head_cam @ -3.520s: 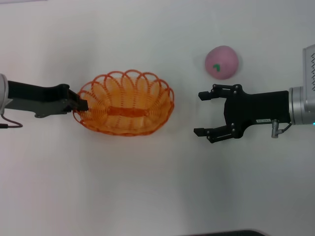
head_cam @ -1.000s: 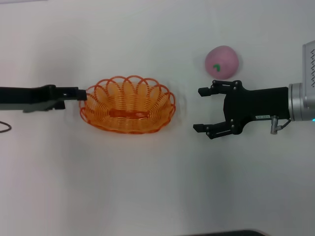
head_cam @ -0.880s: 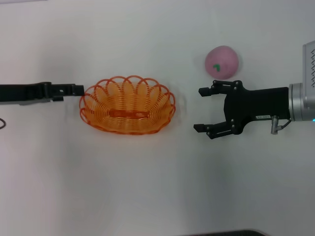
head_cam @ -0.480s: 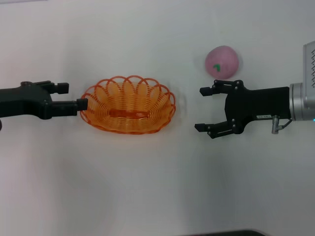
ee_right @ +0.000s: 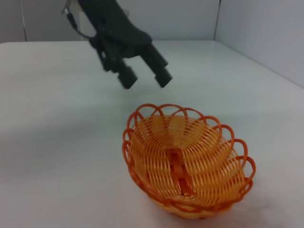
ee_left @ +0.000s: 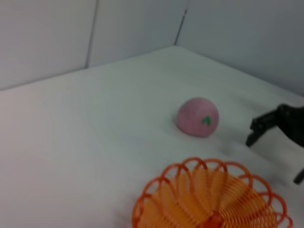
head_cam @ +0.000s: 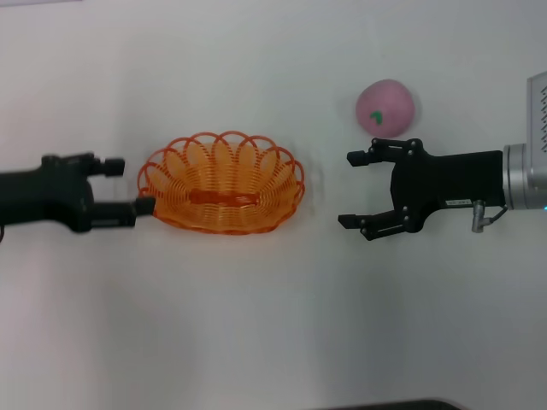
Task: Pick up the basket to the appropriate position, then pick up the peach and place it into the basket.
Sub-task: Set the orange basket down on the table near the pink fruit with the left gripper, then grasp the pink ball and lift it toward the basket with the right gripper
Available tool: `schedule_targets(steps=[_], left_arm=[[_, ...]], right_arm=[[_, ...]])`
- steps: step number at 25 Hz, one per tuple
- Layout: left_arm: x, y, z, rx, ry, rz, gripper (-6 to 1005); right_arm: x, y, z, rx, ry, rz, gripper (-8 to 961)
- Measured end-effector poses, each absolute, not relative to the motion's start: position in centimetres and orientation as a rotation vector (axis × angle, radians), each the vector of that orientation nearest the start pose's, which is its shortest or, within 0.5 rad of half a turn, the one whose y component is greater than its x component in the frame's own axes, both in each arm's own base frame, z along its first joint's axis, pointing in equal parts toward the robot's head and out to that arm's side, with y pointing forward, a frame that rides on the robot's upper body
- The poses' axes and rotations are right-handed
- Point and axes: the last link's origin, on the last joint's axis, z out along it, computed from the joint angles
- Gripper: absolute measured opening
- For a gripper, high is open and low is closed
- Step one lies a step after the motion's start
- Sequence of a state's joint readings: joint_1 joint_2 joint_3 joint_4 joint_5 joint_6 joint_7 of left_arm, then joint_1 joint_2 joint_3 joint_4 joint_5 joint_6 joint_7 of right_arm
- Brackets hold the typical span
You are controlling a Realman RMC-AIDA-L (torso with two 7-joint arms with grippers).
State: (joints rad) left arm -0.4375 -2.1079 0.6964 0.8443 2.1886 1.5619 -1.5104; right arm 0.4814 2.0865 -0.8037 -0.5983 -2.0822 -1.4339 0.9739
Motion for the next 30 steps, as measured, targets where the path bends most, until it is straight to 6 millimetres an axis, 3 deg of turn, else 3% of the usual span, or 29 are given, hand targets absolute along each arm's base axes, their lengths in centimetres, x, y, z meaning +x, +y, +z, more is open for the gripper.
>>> schedule_targets(steps=[4, 17, 30], left_arm=[[-30.9, 28.8, 0.7, -2.742, -0.702, -0.394, 849], [-32.6, 24.5, 0.0, -2.776, -0.598, -0.441, 828], [-32.6, 23.4, -0.7, -2.762, -0.585, -0.515, 742]], right_arm=[[29.2, 30.9, -3.4, -2.833, 0.16, 0.383, 892], [29.3, 30.9, -3.4, -2.829, 0.163, 0.376, 890], [29.5, 30.6, -3.5, -2.832, 0.174, 0.376, 888]])
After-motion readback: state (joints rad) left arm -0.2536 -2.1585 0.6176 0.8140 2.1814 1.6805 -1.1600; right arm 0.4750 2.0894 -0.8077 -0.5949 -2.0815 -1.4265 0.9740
